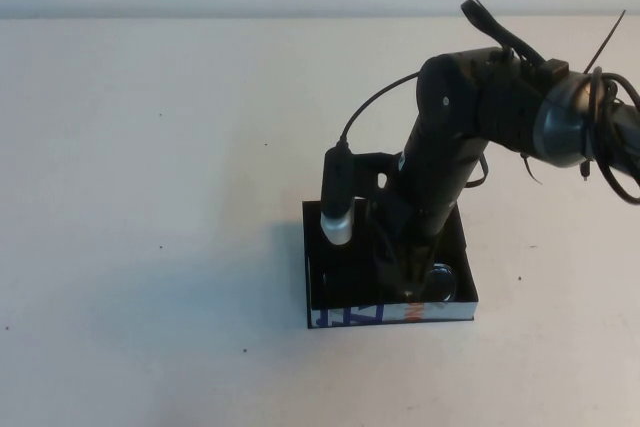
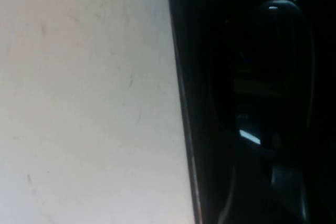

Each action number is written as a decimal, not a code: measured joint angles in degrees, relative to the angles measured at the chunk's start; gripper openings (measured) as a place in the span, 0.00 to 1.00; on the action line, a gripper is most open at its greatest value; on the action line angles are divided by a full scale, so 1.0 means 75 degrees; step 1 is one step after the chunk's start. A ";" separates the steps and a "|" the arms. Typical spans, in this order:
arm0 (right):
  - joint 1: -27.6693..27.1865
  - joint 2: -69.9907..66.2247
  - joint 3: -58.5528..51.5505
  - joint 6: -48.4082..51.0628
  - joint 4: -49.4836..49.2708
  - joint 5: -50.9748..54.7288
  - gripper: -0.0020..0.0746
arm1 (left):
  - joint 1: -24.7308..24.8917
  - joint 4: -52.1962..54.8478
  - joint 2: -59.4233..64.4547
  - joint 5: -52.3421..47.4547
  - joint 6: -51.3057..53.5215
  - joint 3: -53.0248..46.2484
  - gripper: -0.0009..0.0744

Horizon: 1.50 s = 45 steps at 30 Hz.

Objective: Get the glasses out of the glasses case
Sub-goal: Pick up the glasses from the glasses case, then place the glasses on the table

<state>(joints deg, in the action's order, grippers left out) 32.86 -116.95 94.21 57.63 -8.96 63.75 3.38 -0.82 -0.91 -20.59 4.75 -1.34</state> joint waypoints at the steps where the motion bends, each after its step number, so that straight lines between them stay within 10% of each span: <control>1: 0.0000 0.0000 0.0000 0.0000 0.0013 -0.0048 0.37 | 0.0000 0.0000 0.0000 0.0000 0.0000 0.0000 0.01; 21: 0.0000 -0.0428 0.0017 0.0000 0.0030 -0.0241 0.37 | 0.0000 0.0000 0.0000 0.0000 0.0000 0.0000 0.01; 28: 0.0013 -0.0427 0.0480 -0.0180 0.0168 0.0417 0.09 | 0.0000 0.0000 0.0000 0.0000 0.0000 0.0000 0.01; 45: -0.1189 0.2419 0.0068 -0.6857 0.0716 0.0873 0.09 | 0.0000 0.0000 0.0000 0.0000 0.0000 0.0000 0.01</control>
<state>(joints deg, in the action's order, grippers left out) 23.95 -98.81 94.72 6.21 -3.59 70.30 3.38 -0.82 -0.91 -20.59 4.75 -1.34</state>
